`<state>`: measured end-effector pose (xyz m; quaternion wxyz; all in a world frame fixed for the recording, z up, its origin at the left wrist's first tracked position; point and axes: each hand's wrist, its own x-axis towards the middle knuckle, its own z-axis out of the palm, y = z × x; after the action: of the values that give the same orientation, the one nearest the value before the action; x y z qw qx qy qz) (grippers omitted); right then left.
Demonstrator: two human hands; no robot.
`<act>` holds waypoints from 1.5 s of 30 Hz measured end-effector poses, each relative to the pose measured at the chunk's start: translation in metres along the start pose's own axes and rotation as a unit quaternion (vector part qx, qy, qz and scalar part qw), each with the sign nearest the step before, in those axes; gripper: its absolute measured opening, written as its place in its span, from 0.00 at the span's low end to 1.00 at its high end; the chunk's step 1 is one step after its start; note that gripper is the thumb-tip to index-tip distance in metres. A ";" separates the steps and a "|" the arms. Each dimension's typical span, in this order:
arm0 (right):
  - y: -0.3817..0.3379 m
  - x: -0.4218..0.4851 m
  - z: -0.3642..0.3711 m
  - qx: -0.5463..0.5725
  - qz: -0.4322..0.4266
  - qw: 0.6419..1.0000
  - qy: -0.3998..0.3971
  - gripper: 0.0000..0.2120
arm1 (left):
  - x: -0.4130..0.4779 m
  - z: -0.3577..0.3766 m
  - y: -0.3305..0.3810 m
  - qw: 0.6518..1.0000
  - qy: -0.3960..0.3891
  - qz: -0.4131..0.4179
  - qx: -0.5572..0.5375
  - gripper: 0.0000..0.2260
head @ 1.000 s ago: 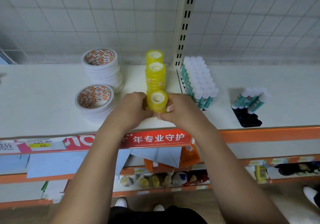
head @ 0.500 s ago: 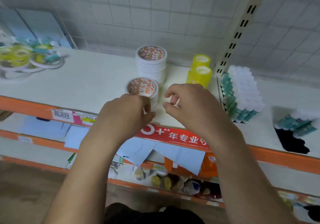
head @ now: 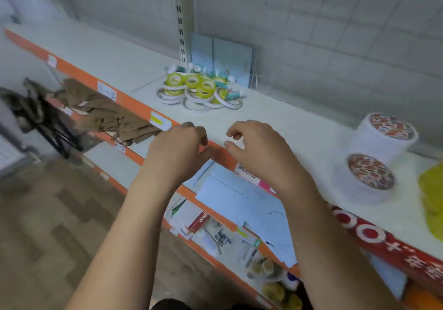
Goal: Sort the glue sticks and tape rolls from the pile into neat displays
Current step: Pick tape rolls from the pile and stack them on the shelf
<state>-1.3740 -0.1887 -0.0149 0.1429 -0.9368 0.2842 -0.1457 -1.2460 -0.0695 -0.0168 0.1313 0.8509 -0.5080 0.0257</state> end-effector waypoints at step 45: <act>-0.035 0.232 0.078 0.016 0.206 0.976 0.067 0.25 | 0.273 0.048 -0.161 0.969 -0.046 0.230 -0.079 0.14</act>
<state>-1.1447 -0.2795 -0.0296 0.1657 -0.8436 0.4779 -0.1802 -0.9785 -0.2435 -0.0462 0.1652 0.6986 -0.6958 -0.0242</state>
